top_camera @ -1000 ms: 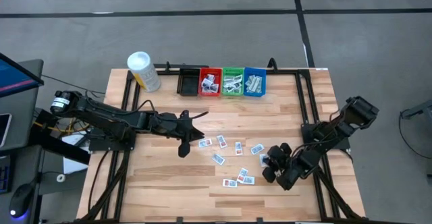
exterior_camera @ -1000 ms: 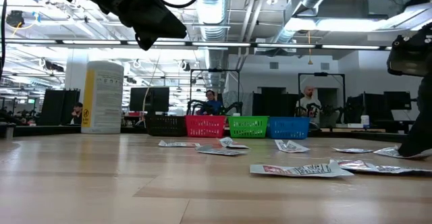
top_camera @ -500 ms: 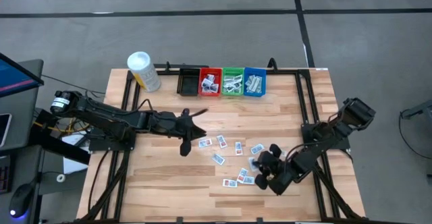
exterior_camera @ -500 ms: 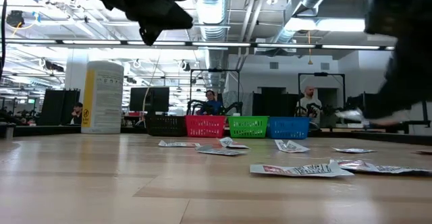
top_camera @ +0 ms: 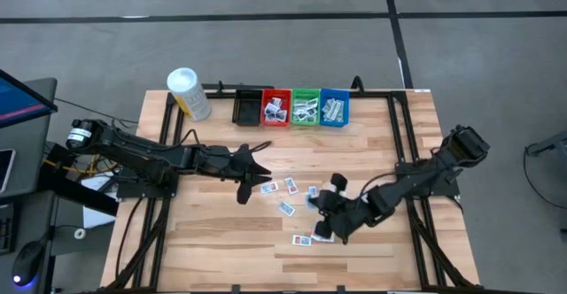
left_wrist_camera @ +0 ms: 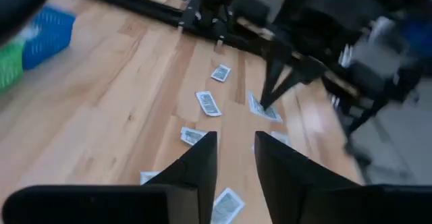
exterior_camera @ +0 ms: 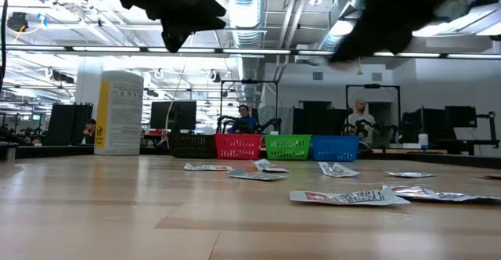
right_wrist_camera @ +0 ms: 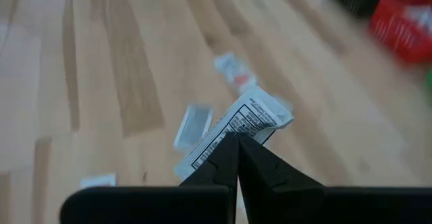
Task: Pick & Place First Aid Supplies
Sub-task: Put the ointment pack into the black bin
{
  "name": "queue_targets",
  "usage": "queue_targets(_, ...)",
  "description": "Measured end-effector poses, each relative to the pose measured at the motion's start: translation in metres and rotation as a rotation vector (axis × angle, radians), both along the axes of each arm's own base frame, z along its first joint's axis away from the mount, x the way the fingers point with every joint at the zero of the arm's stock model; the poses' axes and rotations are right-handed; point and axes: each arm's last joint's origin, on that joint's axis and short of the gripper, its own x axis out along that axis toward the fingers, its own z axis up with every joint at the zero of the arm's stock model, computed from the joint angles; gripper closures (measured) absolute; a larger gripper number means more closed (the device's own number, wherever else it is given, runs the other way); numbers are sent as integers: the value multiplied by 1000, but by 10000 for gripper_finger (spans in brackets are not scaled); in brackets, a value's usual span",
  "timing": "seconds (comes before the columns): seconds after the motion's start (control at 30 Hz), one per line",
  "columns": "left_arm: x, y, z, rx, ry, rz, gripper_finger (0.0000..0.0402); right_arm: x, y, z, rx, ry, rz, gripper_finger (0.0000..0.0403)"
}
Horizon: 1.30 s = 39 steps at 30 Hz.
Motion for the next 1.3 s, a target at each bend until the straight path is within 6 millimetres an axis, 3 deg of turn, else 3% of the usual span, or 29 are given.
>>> queue_targets(0.2, 7, 19, -5, -374, 20, 180, 279, 26, -18, 31, -114, -28, 39, 403)
queue_targets(0.4, 26, 23, -13, -565, -43, 145, 279, 42, -34, 53, -171, -52, 36, 403)
queue_targets(0.77, 32, 24, -11, -586, -123, 120, 281, 45, -38, 56, -152, -44, 68, 403)
queue_targets(1.3, 45, 16, -25, -639, -158, 119, 281, 48, -45, 57, -168, -15, 135, 403)
